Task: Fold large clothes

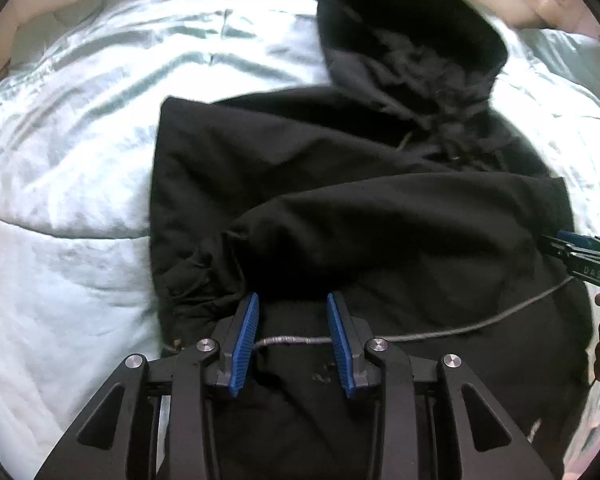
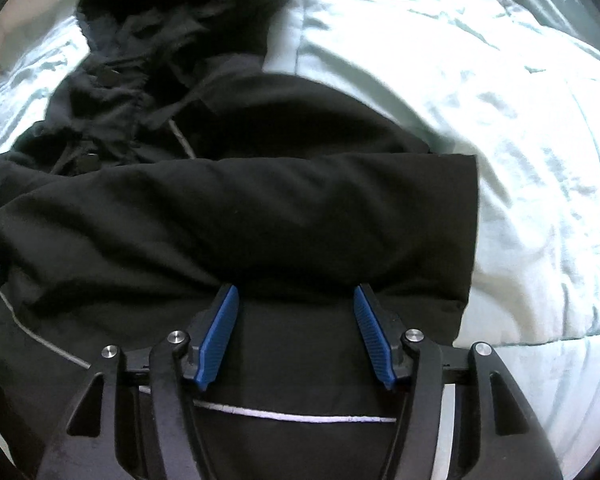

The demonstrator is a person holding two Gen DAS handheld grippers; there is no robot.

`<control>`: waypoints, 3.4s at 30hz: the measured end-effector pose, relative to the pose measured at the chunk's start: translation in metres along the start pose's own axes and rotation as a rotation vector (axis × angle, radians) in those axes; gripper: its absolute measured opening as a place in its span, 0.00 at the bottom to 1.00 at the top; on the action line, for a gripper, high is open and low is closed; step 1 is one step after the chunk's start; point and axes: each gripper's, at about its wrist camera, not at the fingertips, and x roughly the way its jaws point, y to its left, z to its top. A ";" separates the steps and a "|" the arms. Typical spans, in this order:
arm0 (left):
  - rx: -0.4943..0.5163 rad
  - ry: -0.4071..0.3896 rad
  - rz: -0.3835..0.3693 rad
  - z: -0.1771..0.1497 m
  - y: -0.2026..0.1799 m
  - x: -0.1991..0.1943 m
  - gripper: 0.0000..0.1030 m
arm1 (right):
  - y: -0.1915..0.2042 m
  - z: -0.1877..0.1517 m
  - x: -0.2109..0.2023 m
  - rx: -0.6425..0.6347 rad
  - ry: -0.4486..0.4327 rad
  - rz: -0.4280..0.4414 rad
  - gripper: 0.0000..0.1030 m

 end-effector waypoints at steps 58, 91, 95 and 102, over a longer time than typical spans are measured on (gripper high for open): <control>-0.187 -0.273 -0.287 0.255 0.031 0.017 0.10 | -0.061 0.208 -0.006 0.145 -0.246 0.164 0.06; 0.105 -0.050 -0.187 0.242 -0.049 0.118 0.57 | 0.017 0.225 0.088 -0.086 -0.081 0.254 0.41; 0.140 -0.062 -0.173 0.230 -0.048 0.133 0.57 | 0.018 0.213 0.108 -0.080 -0.080 0.262 0.39; 0.236 -0.204 -0.239 0.225 -0.052 0.064 0.57 | 0.024 0.228 0.022 -0.153 -0.246 0.367 0.41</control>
